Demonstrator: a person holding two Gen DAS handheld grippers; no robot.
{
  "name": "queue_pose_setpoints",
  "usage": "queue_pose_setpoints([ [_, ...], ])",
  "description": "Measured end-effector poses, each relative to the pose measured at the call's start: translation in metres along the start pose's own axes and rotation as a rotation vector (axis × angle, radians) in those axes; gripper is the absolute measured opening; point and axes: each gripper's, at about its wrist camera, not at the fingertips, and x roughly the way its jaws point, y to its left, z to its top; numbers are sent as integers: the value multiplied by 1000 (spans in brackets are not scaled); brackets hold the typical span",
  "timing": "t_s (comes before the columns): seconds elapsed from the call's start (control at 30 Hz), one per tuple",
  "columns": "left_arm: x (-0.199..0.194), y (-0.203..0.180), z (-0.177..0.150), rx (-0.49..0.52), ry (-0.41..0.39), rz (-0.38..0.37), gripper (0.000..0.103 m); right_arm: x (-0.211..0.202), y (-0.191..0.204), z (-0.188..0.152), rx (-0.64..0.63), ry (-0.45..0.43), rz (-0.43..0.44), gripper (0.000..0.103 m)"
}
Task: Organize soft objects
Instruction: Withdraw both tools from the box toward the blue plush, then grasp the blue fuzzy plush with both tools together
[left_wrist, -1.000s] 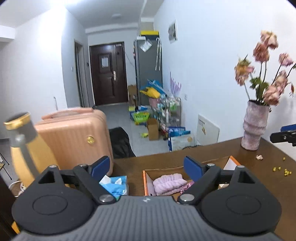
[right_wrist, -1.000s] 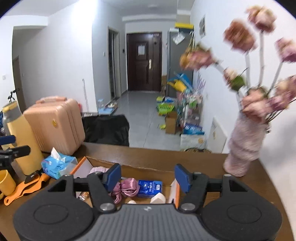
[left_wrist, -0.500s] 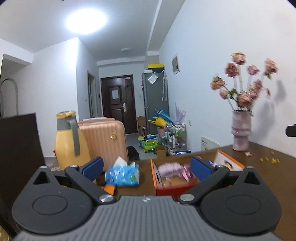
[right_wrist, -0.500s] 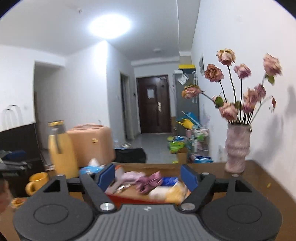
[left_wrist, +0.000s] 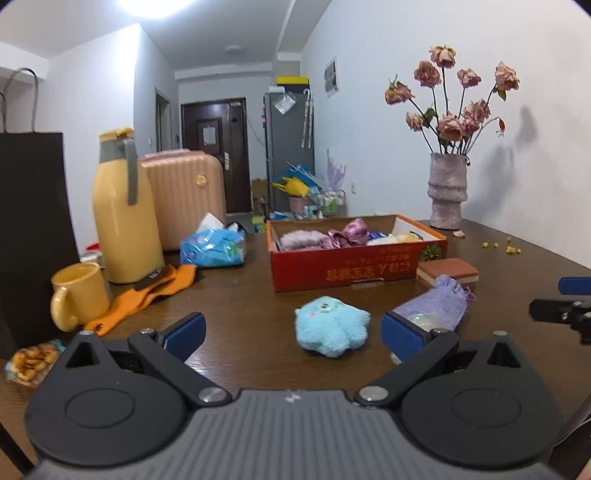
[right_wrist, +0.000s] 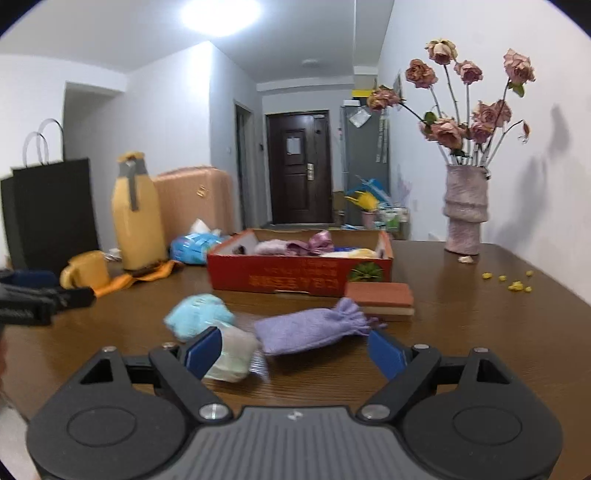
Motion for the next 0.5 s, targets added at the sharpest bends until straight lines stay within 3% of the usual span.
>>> queue_pose_setpoints([
  [0.13,22,-6,-2,-22,45,-50,103,16,-10,-2,30,30,-11,85],
  [0.27,50,-15,-6,-8,87,-47,103,35,-23,1,69,44,-12,84],
  [0.43,83,-19,-7,-13,124,-58,103,57,-26,8,87,49,56,72],
  [0.5,99,-19,-6,-4,120,-51,103,66,-22,10,91,50,107,72],
])
